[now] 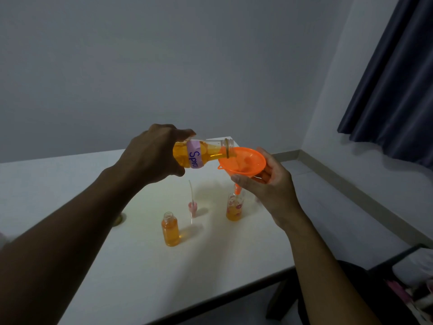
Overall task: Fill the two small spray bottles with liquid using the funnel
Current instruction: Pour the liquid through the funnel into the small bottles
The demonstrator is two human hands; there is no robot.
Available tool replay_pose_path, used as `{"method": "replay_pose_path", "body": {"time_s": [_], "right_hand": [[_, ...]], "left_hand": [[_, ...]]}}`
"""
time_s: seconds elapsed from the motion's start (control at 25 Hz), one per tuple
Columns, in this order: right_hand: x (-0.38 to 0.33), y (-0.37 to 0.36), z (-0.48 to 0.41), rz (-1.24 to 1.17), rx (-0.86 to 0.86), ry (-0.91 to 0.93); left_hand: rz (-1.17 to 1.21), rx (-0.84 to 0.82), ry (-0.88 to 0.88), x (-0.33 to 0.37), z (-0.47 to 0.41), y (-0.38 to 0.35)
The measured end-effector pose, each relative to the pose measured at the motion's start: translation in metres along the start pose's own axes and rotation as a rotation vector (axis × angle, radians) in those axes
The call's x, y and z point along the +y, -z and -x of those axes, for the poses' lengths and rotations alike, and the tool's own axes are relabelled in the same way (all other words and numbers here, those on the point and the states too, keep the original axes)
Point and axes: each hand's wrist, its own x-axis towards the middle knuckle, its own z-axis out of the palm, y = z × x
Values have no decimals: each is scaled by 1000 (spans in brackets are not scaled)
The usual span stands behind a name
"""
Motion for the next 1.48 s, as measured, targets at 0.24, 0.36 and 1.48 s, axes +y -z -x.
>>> {"method": "replay_pose_path", "body": {"time_s": [0.24,0.36,1.48], "right_hand": [[2,-1,-1,-2,-6,-3],[2,-1,-1,-4,-6,9],[3,-1,-1,-11,-16,10]], "left_hand": [[-18,-6,3,-1,-1,-1],[-20,-4,3,-1,-1,0],[-45,-12,4,5,-1,4]]}}
